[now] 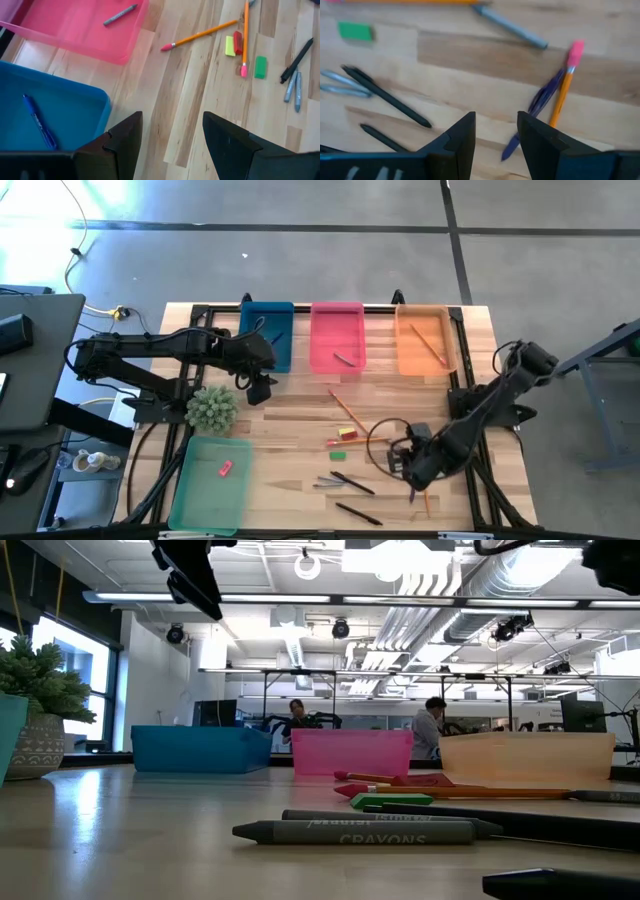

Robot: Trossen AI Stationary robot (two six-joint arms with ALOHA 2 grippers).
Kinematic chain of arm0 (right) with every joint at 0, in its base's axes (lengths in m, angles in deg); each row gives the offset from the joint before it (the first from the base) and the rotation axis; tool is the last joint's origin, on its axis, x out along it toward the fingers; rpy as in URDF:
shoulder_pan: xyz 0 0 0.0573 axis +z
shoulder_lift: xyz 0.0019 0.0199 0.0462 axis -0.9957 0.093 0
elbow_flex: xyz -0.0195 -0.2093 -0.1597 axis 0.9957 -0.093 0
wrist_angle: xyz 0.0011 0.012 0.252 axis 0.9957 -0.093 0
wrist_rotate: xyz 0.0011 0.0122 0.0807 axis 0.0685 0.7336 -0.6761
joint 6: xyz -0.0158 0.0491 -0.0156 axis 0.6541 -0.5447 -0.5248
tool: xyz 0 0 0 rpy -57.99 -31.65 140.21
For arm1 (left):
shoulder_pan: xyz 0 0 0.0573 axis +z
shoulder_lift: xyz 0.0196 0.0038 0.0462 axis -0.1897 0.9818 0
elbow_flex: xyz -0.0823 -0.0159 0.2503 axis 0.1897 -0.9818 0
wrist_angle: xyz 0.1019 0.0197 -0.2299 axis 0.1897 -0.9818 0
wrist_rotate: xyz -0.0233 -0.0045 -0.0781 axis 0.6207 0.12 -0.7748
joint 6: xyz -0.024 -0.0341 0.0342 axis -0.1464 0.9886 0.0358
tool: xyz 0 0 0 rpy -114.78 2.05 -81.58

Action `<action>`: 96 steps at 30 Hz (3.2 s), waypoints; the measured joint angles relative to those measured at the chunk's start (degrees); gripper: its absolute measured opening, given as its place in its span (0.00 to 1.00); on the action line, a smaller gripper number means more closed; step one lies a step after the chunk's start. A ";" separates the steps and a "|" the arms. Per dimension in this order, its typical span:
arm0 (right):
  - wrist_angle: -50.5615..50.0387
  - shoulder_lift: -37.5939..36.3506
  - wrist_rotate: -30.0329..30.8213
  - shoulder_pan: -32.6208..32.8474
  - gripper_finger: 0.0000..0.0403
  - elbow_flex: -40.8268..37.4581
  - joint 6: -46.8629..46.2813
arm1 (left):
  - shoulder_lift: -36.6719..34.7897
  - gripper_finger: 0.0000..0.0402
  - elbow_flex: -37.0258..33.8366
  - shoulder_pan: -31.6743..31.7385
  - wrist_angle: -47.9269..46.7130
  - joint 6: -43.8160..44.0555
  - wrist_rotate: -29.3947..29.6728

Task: Sort crayons/erasers/pens/pencils in bins
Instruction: Put the violet pen into the blue bin

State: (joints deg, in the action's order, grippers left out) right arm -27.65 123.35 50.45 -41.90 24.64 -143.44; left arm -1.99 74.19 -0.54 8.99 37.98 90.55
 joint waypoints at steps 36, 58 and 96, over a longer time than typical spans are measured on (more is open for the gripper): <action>14.72 17.36 -9.24 8.02 0.34 0.00 -7.71 | -0.02 0.49 0.00 0.02 -0.07 1.42 0.02; 12.52 18.91 -12.24 7.08 0.05 0.22 -8.23 | -0.02 0.49 0.00 0.02 -0.07 1.42 -0.01; 10.12 1.20 31.58 1.67 0.05 7.65 22.52 | 2.58 0.49 0.02 -1.71 21.28 -1.64 -12.38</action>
State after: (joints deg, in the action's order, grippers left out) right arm -17.53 124.55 82.03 -40.23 32.29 -120.91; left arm 0.59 74.21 -2.25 30.27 36.33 78.17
